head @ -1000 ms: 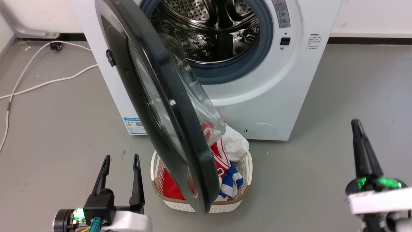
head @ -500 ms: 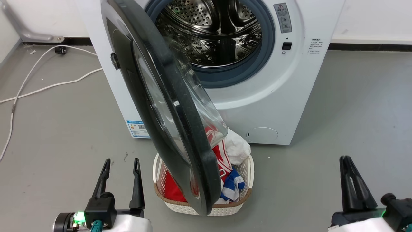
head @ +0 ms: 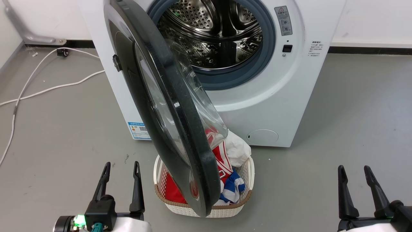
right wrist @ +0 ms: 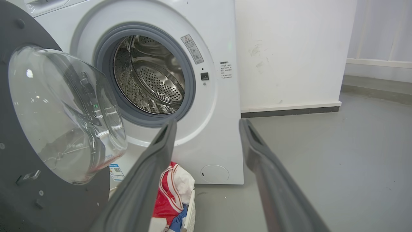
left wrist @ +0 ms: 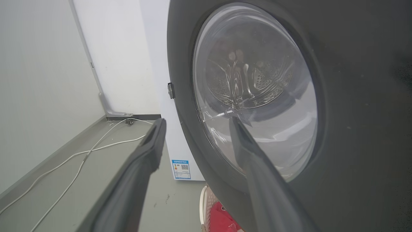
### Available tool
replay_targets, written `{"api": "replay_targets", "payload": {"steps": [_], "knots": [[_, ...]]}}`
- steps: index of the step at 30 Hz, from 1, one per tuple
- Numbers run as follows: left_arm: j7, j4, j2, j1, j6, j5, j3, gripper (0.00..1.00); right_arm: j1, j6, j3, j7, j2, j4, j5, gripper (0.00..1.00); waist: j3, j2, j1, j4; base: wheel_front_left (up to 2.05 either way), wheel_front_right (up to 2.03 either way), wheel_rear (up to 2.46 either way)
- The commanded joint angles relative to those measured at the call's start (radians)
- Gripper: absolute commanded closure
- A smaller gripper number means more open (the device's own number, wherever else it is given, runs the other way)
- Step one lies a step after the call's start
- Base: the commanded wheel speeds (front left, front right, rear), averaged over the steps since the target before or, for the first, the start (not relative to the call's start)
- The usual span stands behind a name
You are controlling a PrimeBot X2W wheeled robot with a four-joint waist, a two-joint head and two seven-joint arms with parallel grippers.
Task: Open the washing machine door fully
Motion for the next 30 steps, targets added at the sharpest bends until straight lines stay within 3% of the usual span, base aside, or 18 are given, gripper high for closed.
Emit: {"api": "replay_targets", "payload": {"steps": [1, 4, 5, 6, 7, 13, 20, 30], "knots": [[-0.003, 0.0, -0.001, 0.007, 0.005, 0.001, -0.001, 0.0, 0.007, 0.0, -0.001, -0.002, 0.002, 0.001, -0.003, 0.0, 0.0, 0.0, 0.0, -0.001, 0.0, 0.0, 0.0], [-0.003, 0.003, -0.001, 0.007, 0.005, -0.009, 0.0, 0.0, 0.005, 0.0, -0.002, -0.002, 0.003, -0.001, -0.01, 0.0, 0.0, 0.0, 0.0, -0.001, 0.0, 0.0, 0.0], [-0.003, 0.003, -0.001, 0.006, 0.006, -0.009, 0.001, 0.55, 0.004, 0.0, -0.002, -0.002, 0.003, -0.002, -0.011, 0.0, 0.001, 0.0, 0.0, 0.0, 0.0, 0.0, 0.0], [-0.003, 0.003, -0.001, 0.004, 0.008, -0.01, 0.002, 0.93, 0.003, 0.0, -0.001, -0.002, 0.003, -0.003, -0.013, 0.0, 0.001, 0.0, 0.0, 0.0, 0.0, 0.0, 0.0], [-0.003, 0.002, -0.001, 0.003, 0.008, -0.01, 0.002, 1.0, 0.002, 0.0, 0.0, -0.002, 0.003, -0.004, -0.015, 0.0, 0.001, 0.0, 0.0, 0.001, 0.0, 0.0, 0.0], [-0.003, -0.037, 0.005, -0.027, 0.02, -0.001, 0.032, 1.0, -0.003, 0.0, 0.003, -0.002, 0.003, -0.01, -0.022, 0.0, 0.001, 0.0, 0.0, 0.001, 0.0, 0.0, 0.0], [-0.003, -0.178, 0.031, -0.091, 0.019, 0.023, 0.046, 1.0, -0.01, 0.0, 0.005, -0.002, 0.003, -0.015, -0.022, 0.0, -0.002, 0.0, 0.0, -0.005, 0.0, 0.0, 0.0], [-0.003, -0.388, 0.049, -0.188, -0.022, 0.078, -0.108, 1.0, -0.013, 0.0, 0.015, -0.002, 0.003, -0.016, -0.026, 0.0, -0.004, 0.0, 0.0, -0.01, 0.0, 0.0, 0.0]]}}
